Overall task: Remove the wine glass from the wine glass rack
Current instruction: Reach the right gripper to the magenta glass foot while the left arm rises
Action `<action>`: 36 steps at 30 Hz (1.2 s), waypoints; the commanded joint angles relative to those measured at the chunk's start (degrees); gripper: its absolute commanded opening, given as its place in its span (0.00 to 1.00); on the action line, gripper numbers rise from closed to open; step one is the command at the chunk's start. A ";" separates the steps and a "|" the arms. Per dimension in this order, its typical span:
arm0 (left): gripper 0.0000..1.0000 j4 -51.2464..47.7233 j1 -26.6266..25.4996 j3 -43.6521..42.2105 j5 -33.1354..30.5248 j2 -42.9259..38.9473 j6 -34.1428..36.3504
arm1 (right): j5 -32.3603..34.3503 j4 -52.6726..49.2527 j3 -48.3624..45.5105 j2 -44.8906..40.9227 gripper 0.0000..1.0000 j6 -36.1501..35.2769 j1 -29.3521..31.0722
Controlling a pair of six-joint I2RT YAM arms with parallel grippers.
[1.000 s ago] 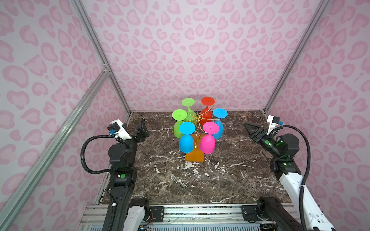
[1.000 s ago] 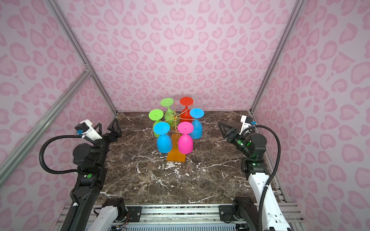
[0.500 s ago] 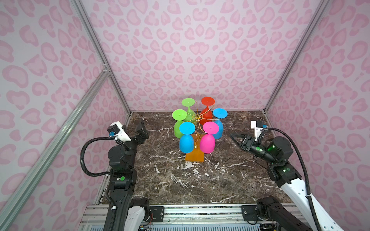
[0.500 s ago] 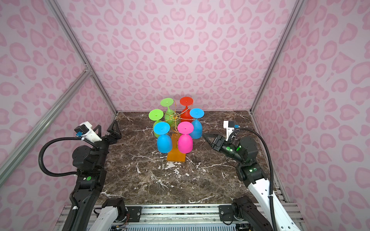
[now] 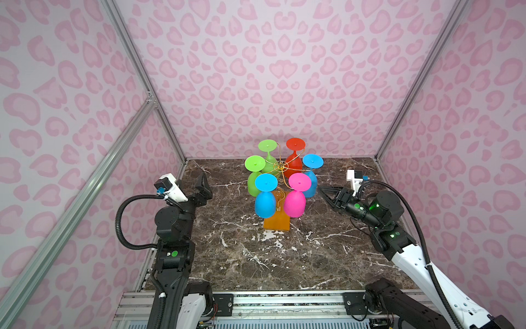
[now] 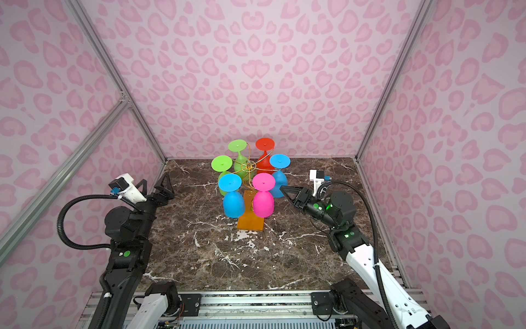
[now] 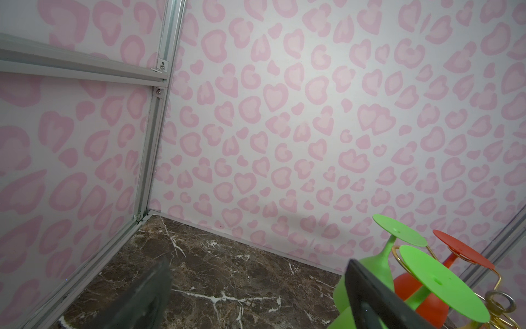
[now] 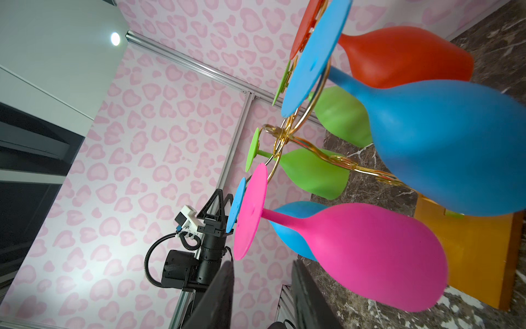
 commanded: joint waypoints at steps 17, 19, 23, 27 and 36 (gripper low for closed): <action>0.97 -1.46 0.12 1.73 2.53 2.22 -2.08 | 2.54 9.97 1.25 7.44 0.26 5.44 3.38; 0.96 -1.46 0.16 1.94 2.58 2.31 -1.96 | 2.60 11.60 1.21 8.05 0.25 6.19 3.63; 0.96 -1.46 0.19 1.95 2.48 2.13 -1.93 | 2.47 11.78 2.07 8.74 0.25 6.47 3.72; 0.97 -1.46 0.12 1.95 2.39 1.90 -1.92 | 2.82 10.28 2.28 7.85 0.31 6.30 3.72; 0.96 -1.46 0.12 2.04 2.73 1.96 -2.37 | 5.22 6.07 3.46 6.82 0.38 4.19 4.67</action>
